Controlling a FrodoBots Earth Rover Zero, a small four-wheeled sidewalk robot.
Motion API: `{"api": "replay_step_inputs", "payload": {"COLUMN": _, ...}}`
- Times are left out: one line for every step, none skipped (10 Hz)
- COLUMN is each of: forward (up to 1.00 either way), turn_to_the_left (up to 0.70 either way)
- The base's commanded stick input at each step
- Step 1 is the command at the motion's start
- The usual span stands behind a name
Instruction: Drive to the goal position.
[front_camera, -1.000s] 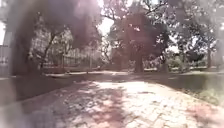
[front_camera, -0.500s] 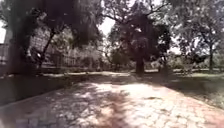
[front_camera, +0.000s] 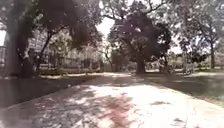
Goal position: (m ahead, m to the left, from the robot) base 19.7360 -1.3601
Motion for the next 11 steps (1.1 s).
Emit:
{"api": "replay_step_inputs", "payload": {"forward": 0.70, "turn_to_the_left": 0.00}}
{"api": "replay_step_inputs", "payload": {"forward": 0.70, "turn_to_the_left": 0.00}}
{"api": "replay_step_inputs", "payload": {"forward": 0.70, "turn_to_the_left": 0.00}}
{"api": "replay_step_inputs", "payload": {"forward": 0.70, "turn_to_the_left": 0.00}}
{"api": "replay_step_inputs", "payload": {"forward": 0.70, "turn_to_the_left": 0.00}}
{"api": "replay_step_inputs", "payload": {"forward": 0.70, "turn_to_the_left": -0.04}}
{"api": "replay_step_inputs", "payload": {"forward": 0.70, "turn_to_the_left": -0.08}}
{"api": "replay_step_inputs", "payload": {"forward": 0.70, "turn_to_the_left": -0.23}}
{"api": "replay_step_inputs", "payload": {"forward": 0.70, "turn_to_the_left": 0.00}}
{"api": "replay_step_inputs", "payload": {"forward": 0.70, "turn_to_the_left": 0.00}}
{"api": "replay_step_inputs", "payload": {"forward": 0.70, "turn_to_the_left": 0.00}}
